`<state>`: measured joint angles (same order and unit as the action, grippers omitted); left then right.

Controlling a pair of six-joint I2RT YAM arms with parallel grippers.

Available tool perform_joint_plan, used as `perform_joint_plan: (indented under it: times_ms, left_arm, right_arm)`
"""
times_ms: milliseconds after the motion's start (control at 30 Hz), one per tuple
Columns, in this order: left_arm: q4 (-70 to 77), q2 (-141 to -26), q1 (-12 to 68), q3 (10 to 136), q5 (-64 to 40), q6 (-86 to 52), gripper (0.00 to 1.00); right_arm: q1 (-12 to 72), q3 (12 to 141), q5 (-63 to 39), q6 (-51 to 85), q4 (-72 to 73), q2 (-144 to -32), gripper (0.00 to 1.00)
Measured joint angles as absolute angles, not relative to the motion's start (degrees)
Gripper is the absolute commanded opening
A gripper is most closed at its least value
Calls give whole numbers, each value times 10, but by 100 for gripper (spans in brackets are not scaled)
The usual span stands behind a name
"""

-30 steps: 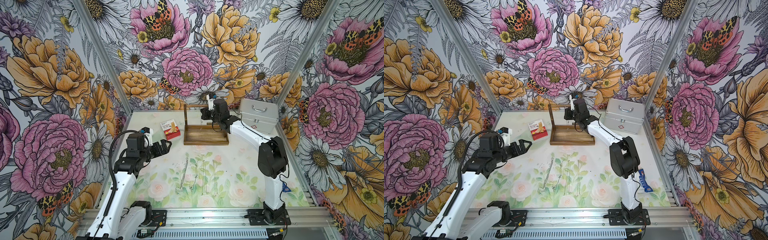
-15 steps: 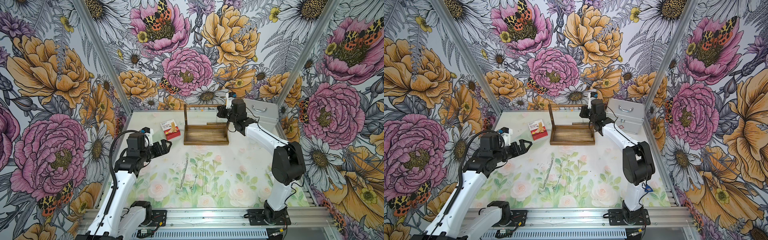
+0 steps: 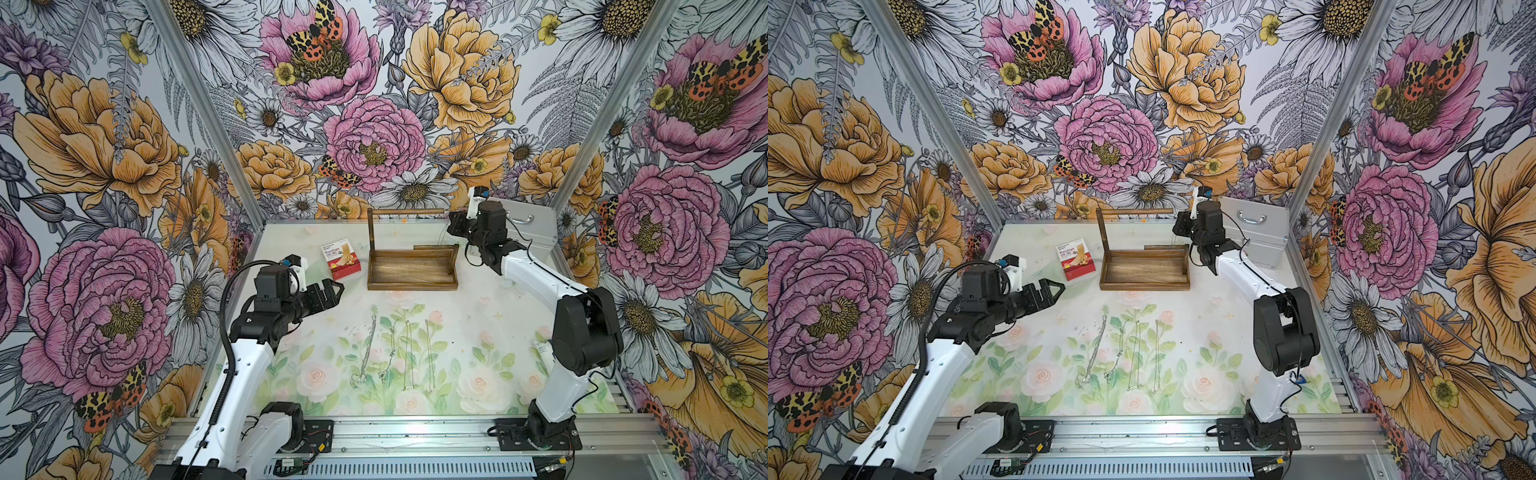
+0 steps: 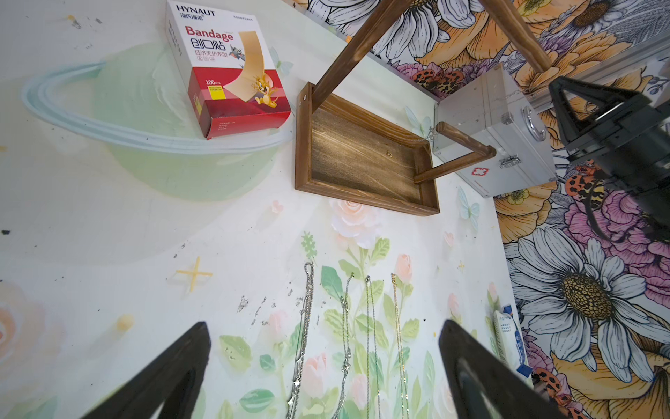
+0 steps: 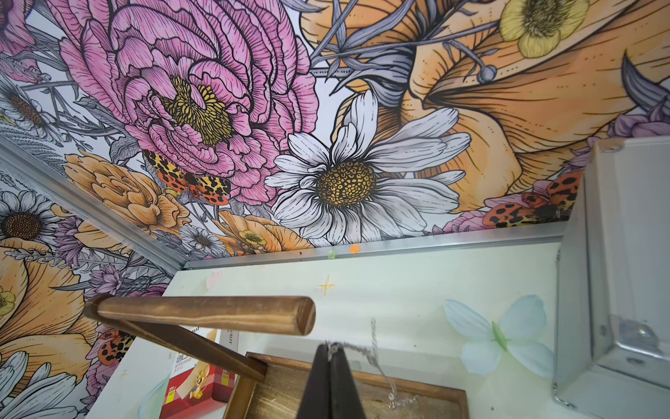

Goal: Take the necklace off the jewelry display stand
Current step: Take off the necklace from the stand.

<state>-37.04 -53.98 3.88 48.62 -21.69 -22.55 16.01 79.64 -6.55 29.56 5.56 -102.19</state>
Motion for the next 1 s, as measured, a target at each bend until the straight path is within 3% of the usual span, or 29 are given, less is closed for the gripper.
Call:
perform_joint_plan:
  times_ms: [1000]
  left_arm:
    - [-370,-531,35,486,-217,-225,99]
  right_arm:
    - [153,774,-29,306,73,-964,0]
